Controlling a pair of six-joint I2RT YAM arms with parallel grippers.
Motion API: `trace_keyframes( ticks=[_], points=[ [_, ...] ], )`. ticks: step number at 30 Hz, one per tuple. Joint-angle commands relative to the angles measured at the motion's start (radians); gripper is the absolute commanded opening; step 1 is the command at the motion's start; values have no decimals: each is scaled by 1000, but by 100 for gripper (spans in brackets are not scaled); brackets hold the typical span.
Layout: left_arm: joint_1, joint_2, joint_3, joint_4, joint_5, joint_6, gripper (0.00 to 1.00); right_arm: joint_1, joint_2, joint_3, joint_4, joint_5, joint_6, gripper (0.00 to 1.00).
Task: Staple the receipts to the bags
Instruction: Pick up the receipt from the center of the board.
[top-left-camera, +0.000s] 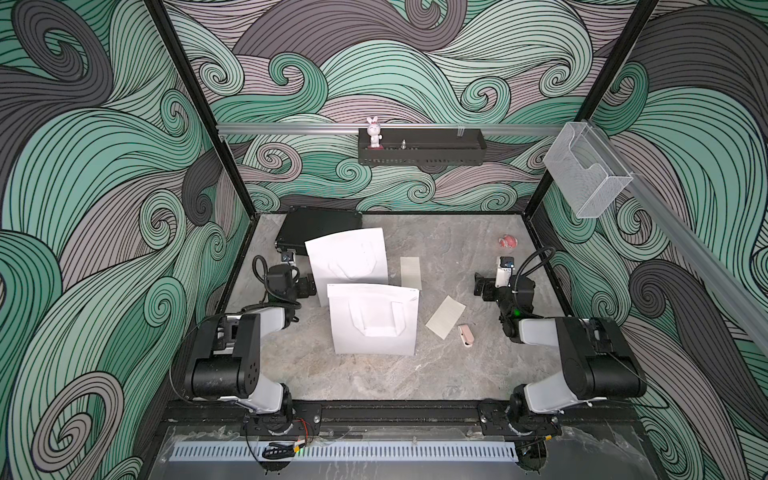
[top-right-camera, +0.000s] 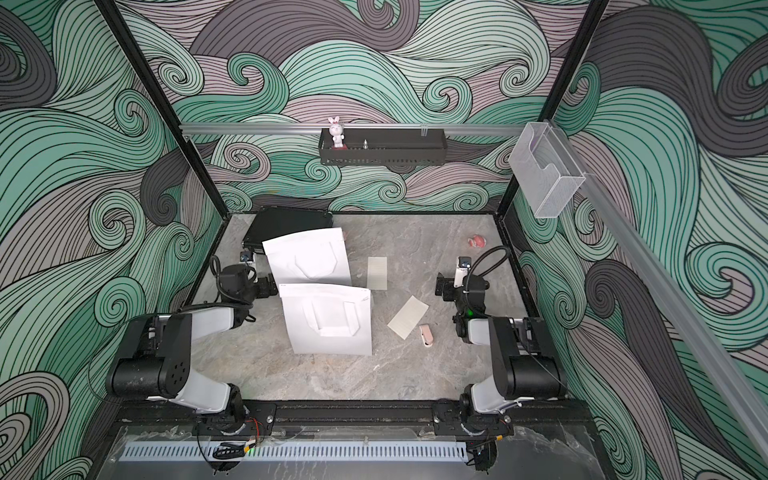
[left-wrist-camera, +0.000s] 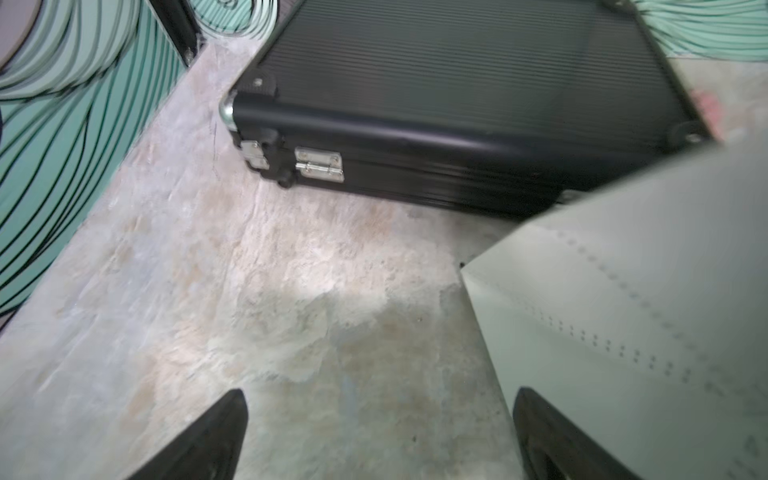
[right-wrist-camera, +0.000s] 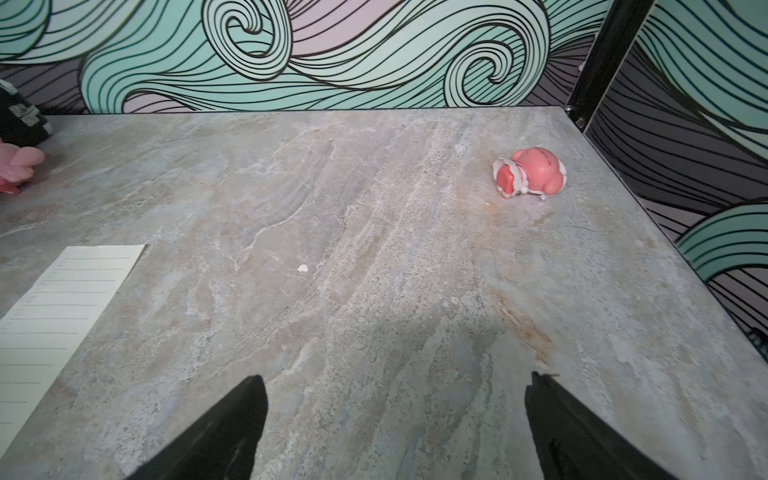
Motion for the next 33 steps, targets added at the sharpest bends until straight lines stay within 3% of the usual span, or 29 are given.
trace_keyframes(
  ticks=[1, 3, 5, 8, 10, 12, 16, 19, 22, 24, 29, 33],
  points=[
    [8, -108, 190, -390, -200, -129, 99, 38, -157, 55, -208, 154, 49, 100],
    [9, -164, 223, -479, -247, -194, 99, 41, -235, 110, -392, 224, 183, 100],
    [10, -233, 228, -518, -272, -277, 99, 41, -297, 146, -499, 205, 256, 100],
    [13, -347, 250, -622, -340, -521, 99, 34, -403, 173, -631, 169, 447, 100],
    [25, -401, 289, -680, -254, -556, 99, 32, -472, 201, -798, 176, 639, 100],
    [21, -418, 333, -724, -134, -556, 99, 26, -512, 201, -851, 114, 723, 100],
    [-7, -423, 381, -749, 137, -561, 93, 27, -526, 189, -872, -110, 722, 100],
    [-55, -440, 381, -754, 229, -585, 92, 31, -495, 180, -924, -215, 670, 93],
    [-113, -461, 396, -789, 267, -571, 87, 31, -436, 155, -951, -297, 624, 71],
    [-156, -471, 414, -817, 279, -559, 84, 31, -387, 138, -951, -345, 608, 62],
    [-261, -473, 445, -872, 280, -532, 85, 41, -272, 117, -894, -370, 599, 54],
    [-292, -474, 452, -876, 295, -520, 85, 44, -167, 124, -842, -392, 587, 49]
  ],
)
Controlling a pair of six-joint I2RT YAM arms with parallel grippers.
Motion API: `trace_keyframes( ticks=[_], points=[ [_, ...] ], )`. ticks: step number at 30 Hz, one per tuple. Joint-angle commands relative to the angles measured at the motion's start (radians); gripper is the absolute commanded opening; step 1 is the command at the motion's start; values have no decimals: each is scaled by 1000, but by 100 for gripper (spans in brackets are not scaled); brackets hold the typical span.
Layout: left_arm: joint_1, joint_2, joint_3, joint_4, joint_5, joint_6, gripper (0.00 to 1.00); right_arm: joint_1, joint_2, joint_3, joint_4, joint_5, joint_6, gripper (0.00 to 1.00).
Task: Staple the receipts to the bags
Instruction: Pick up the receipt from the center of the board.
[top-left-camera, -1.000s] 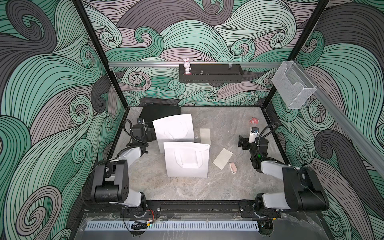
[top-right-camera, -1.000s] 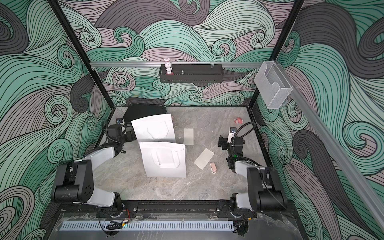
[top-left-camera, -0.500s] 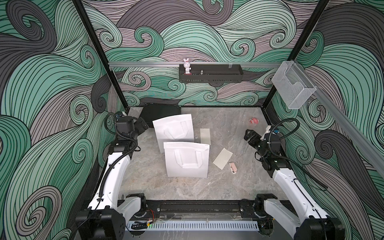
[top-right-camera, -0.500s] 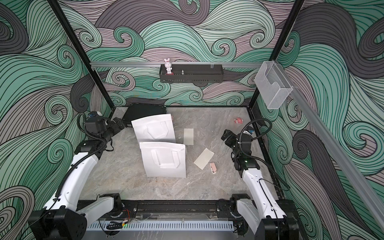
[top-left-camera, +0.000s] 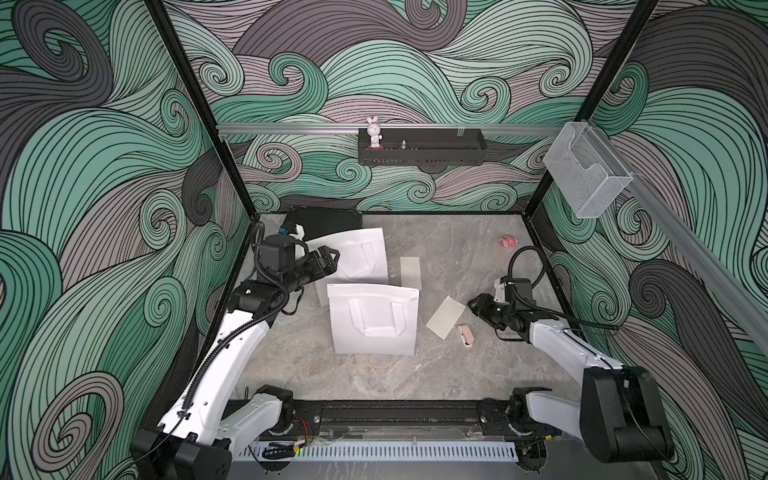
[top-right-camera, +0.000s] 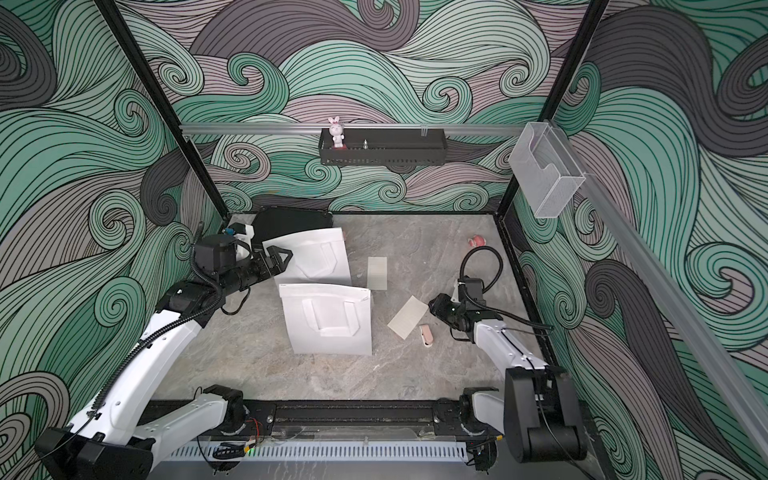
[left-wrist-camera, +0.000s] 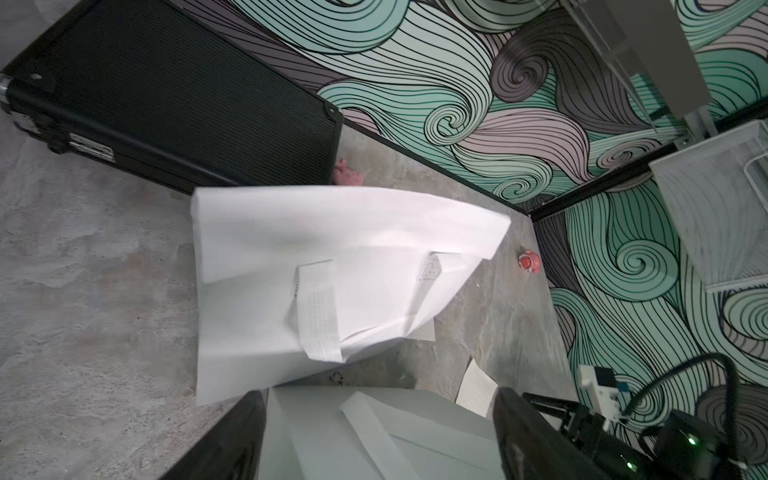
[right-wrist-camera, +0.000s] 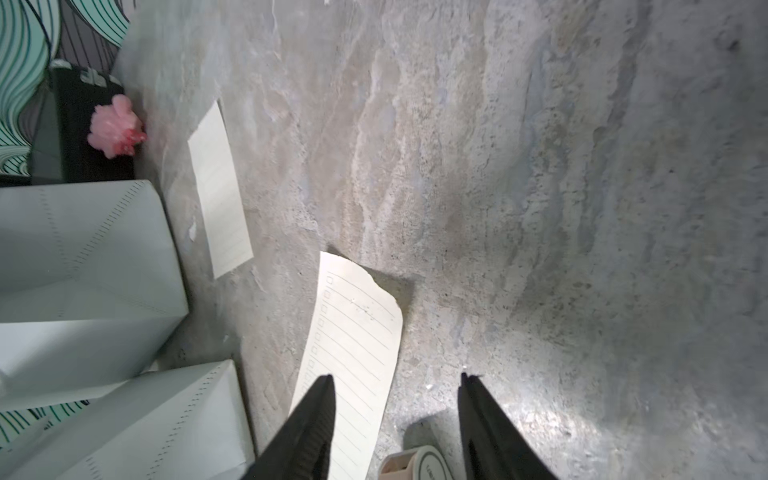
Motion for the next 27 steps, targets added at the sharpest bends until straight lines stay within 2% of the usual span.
trace_keyframes(
  ticks=[1, 5, 11, 19, 22, 23, 27],
  points=[
    [-19, -12, 32, -40, 33, 25, 85, 8, 72, 9, 61, -62, -22, 48],
    [-31, -5, 39, -39, 38, 27, 85, 16, 175, 29, 115, -101, -26, 40],
    [-41, 8, 49, -40, 46, 35, 85, 33, 291, 72, 156, -108, -34, 38],
    [-44, 4, 35, -36, 45, 50, 86, 48, 378, 134, 171, -110, -28, 26],
    [-44, -3, 30, -41, 37, 57, 86, 56, 395, 150, 166, -112, -36, 12],
    [-44, -6, 27, -42, 35, 60, 86, 57, 400, 154, 167, -117, -39, 2],
    [-44, -10, 24, -47, 32, 67, 87, 60, 383, 164, 159, -120, -56, 0]
  ],
)
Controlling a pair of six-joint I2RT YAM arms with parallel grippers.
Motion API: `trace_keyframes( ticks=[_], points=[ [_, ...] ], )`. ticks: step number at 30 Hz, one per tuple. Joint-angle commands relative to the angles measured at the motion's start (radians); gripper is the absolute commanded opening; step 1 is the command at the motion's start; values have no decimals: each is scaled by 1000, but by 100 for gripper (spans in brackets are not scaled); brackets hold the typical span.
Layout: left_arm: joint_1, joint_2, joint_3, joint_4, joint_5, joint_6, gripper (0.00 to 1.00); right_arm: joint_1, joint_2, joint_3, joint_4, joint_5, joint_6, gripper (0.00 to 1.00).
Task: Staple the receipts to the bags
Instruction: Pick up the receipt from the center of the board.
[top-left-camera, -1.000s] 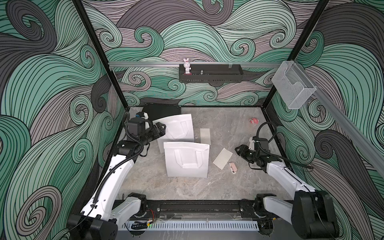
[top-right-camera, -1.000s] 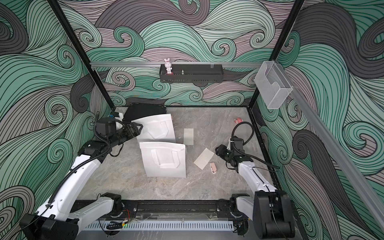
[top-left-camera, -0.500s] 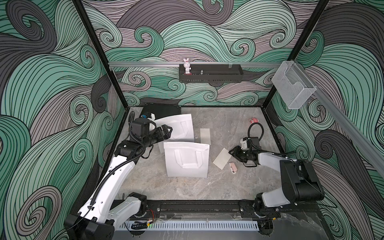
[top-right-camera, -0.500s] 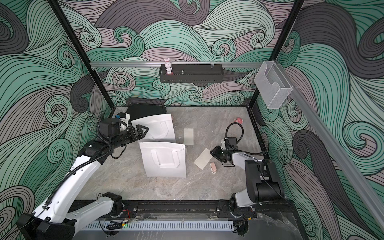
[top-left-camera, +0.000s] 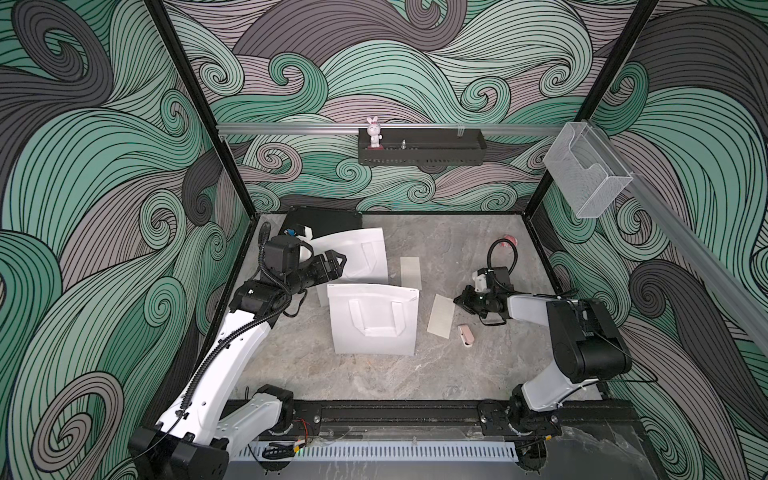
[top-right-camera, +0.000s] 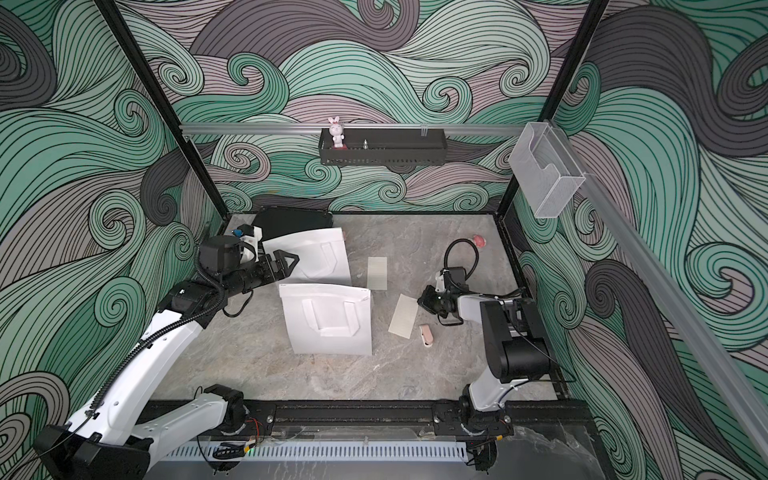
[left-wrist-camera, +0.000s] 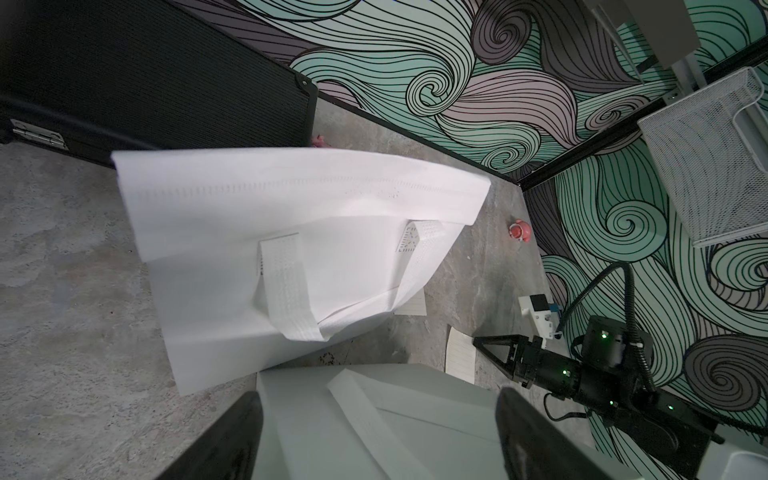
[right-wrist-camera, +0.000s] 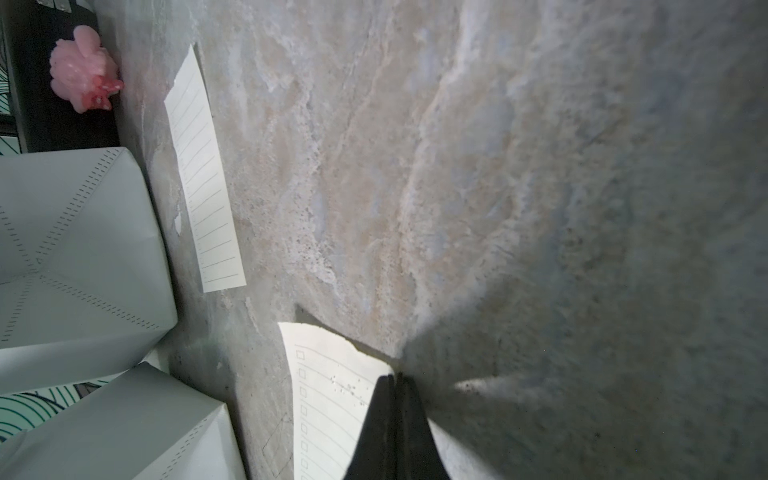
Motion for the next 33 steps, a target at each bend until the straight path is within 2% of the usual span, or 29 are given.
trace_keyframes(
  ticks=[1, 13, 21, 24, 28, 33],
  points=[
    [-6, -15, 19, -24, -4, 22, 87, 5, -16, 12, -25, 2, -22, 0],
    [-5, -5, 27, -28, -3, 26, 88, 8, -345, 19, -103, -3, -45, 0],
    [-6, 11, 51, -46, -20, 45, 90, 17, -507, 58, -131, -77, -7, 0],
    [-5, 14, 57, -86, -58, 64, 92, 33, -567, 102, -150, -111, 5, 0],
    [1, 8, 52, -174, -179, 47, 93, 58, -640, 195, -235, -141, -19, 0],
    [19, -9, 30, -257, -318, 4, 93, 129, -652, 299, -276, -237, -16, 0]
  ],
)
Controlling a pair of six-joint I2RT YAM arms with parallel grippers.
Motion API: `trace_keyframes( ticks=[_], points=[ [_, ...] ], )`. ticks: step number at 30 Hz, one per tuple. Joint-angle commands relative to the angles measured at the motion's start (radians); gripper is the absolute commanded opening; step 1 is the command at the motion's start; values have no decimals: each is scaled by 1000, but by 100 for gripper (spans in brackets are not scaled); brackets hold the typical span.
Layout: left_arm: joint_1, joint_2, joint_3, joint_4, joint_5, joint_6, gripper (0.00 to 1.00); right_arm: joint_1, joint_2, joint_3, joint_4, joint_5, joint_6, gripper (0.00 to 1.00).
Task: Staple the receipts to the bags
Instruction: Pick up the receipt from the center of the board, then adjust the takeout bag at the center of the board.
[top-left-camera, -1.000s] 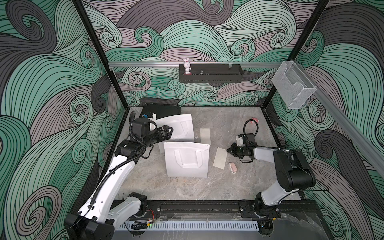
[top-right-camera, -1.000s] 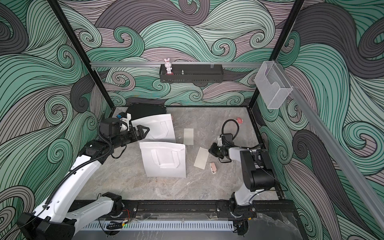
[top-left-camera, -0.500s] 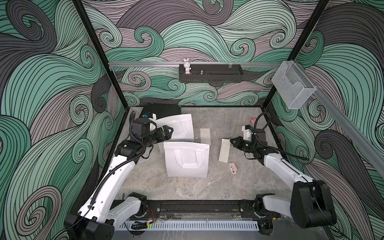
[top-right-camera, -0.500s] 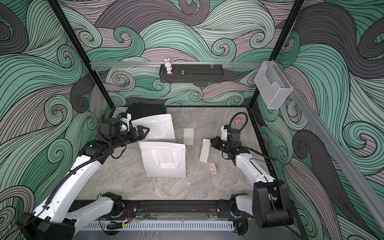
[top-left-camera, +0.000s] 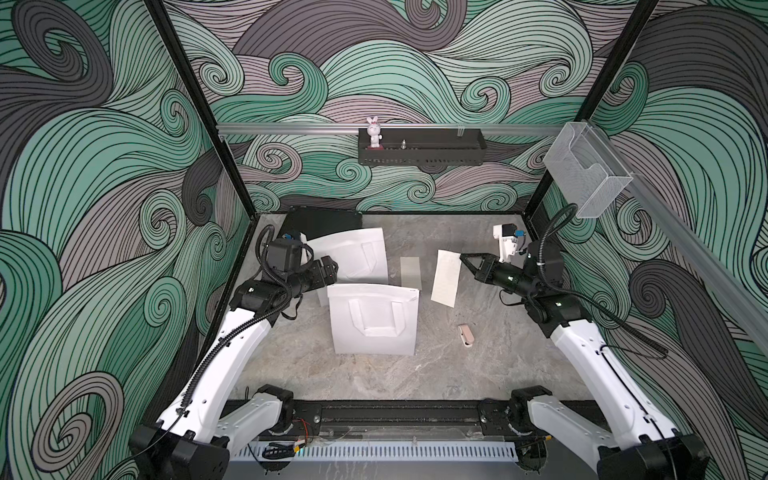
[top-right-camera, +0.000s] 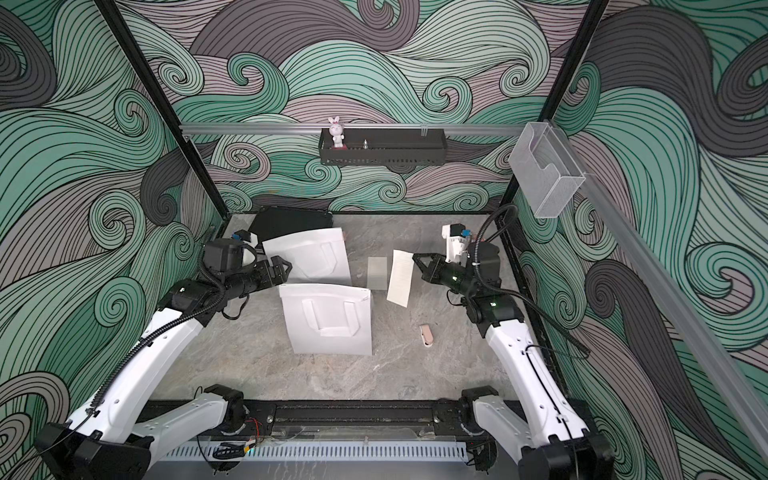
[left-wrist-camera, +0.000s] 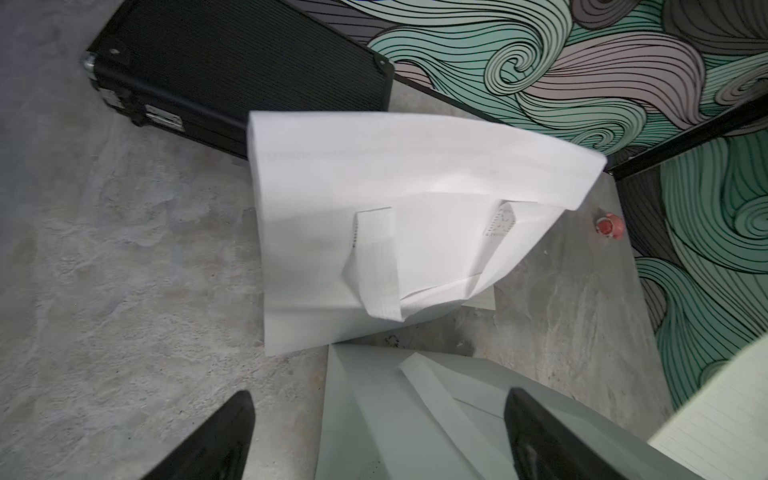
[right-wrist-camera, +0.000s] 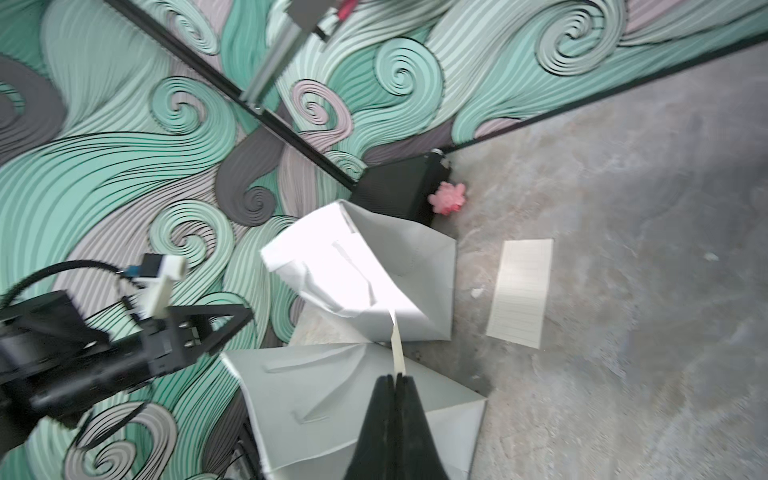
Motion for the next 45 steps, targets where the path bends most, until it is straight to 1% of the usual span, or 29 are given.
trace_keyframes(
  ticks=[1, 4, 9, 14, 17, 21, 25, 27, 29, 33, 39, 43, 45],
  points=[
    [18, -18, 11, -115, -122, -31, 93, 61, -3, 58, -48, -87, -8, 0],
    [26, -15, -6, -142, -114, -49, 93, 133, -15, 104, -40, -79, -5, 0],
    [26, -36, -62, -130, -94, -62, 93, 233, -25, 155, -9, -54, 35, 0],
    [26, -26, -72, -115, -58, -63, 93, 344, -12, 189, 0, 9, 51, 0],
    [26, -23, -79, -98, -36, -66, 93, 394, 2, 206, -20, 63, 20, 0],
    [26, -19, -82, -86, -23, -70, 93, 413, 32, 249, -59, 107, -18, 0],
    [26, -17, -85, -78, -20, -69, 93, 413, 79, 339, -130, 147, -97, 0],
    [26, -14, -86, -73, -19, -69, 93, 414, 102, 375, -142, 142, -113, 0],
    [26, -11, -82, -73, -21, -70, 93, 418, 119, 385, -116, 114, -87, 0],
    [26, -4, -81, -74, -25, -71, 93, 482, 118, 340, -69, 131, -58, 0],
    [26, -3, -86, -74, -9, -77, 93, 592, 101, 157, 55, 185, 0, 0],
    [26, -1, -96, -80, 1, -79, 94, 643, 120, 71, 111, 203, -6, 0],
    [26, 2, -99, -90, 8, -82, 93, 655, 138, 59, 99, 213, -40, 0]
  ],
)
